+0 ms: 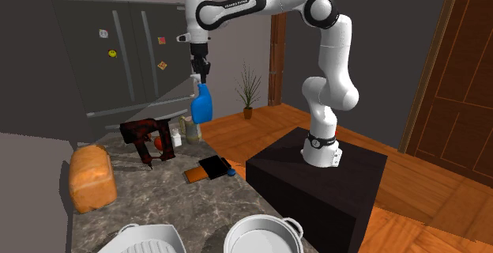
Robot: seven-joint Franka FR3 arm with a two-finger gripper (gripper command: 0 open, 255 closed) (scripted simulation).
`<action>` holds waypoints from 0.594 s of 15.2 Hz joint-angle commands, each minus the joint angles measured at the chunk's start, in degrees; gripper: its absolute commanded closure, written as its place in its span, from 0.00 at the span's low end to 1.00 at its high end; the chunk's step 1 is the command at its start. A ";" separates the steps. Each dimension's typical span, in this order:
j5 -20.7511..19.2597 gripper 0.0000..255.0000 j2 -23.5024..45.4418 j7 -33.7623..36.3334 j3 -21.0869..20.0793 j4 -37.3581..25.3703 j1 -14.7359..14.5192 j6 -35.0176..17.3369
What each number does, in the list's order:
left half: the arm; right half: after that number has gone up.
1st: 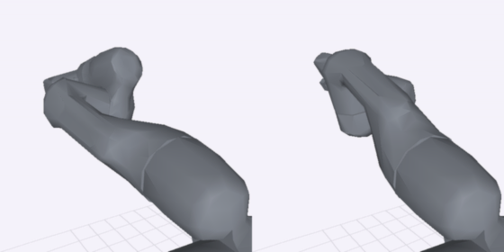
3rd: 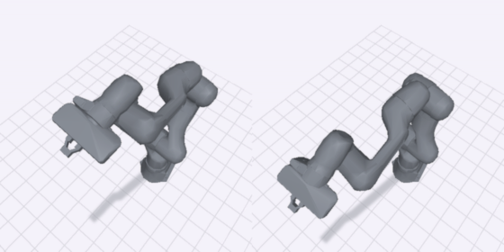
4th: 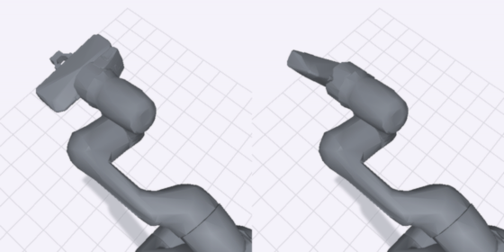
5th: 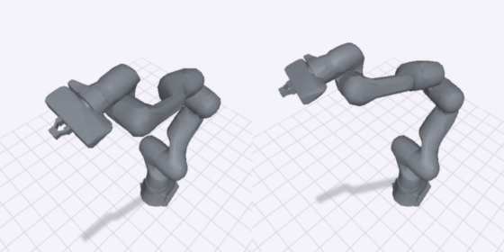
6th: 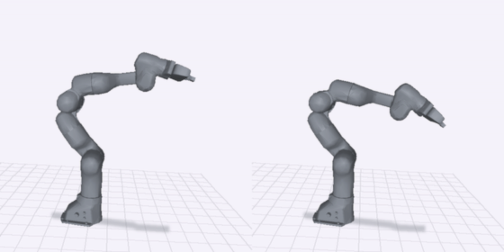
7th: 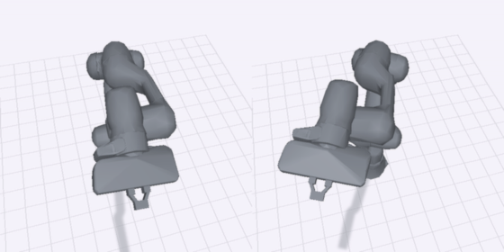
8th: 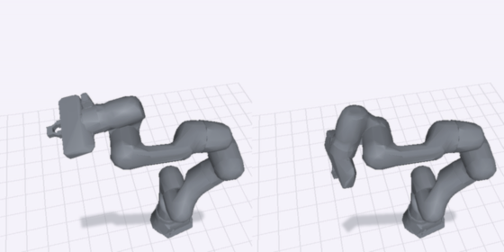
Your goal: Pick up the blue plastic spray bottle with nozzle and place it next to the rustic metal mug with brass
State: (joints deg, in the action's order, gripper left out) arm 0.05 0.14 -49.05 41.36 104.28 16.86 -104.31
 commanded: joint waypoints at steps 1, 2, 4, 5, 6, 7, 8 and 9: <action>0.09 1.00 0.12 -0.03 0.01 1.52 0.01 -1.65; 0.15 1.00 0.21 -0.08 0.02 2.21 0.02 -2.40; 0.32 1.00 0.44 -0.20 0.05 3.54 0.05 -3.91; 0.42 1.00 0.58 -0.27 0.07 4.19 0.07 -4.66; 0.53 1.00 0.74 -0.35 0.09 4.82 0.09 -5.41; 0.66 1.00 0.92 -0.44 0.10 5.44 0.12 -6.16; 0.80 1.00 1.10 -0.54 0.12 6.04 0.14 -6.91; 0.95 1.00 1.31 -0.65 0.14 6.64 0.17 -7.65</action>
State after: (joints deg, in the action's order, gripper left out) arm 0.86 1.28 -49.59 41.48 110.16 17.00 -111.04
